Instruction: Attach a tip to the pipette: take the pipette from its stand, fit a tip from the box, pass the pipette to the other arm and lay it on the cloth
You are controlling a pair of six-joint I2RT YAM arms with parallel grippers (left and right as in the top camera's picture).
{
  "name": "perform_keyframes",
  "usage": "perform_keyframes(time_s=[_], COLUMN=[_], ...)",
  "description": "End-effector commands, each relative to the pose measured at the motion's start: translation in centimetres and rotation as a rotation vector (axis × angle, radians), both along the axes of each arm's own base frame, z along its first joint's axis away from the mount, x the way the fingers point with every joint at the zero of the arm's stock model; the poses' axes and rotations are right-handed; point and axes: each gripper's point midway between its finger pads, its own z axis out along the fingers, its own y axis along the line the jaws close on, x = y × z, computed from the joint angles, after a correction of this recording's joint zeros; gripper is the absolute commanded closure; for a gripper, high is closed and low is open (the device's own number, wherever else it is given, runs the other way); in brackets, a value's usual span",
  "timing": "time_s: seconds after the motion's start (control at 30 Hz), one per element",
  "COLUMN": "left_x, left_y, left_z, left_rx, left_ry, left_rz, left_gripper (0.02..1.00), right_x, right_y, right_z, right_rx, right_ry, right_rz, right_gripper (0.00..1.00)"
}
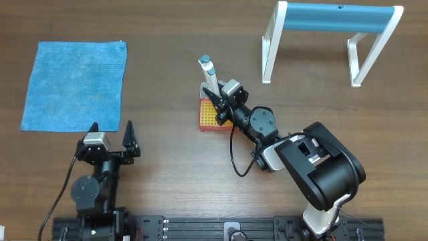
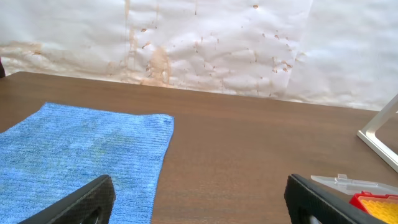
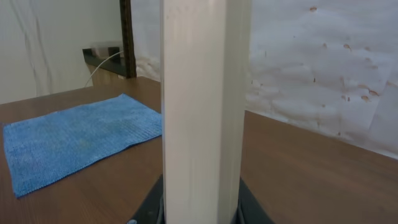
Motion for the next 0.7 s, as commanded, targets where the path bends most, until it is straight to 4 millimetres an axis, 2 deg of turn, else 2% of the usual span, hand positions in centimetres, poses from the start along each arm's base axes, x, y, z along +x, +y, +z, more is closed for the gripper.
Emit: perform_keyframes(time_s=[0.03,0.7], left_x=[-0.03,-0.03], left_y=[0.26,0.26], left_z=[-0.13,-0.14], left_rx=[-0.008,-0.008], left_ry=[0.0,0.001], left_rz=[0.014,0.014], left_gripper=[0.137,0.137], right_x=[0.15,-0.54], right_y=[0.21,0.6], right_z=[2.13,1.61], right_rx=[0.02,0.013], right_ry=[-0.059,-0.046], right_rz=[-0.005,0.011], right_gripper=[0.921,0.919])
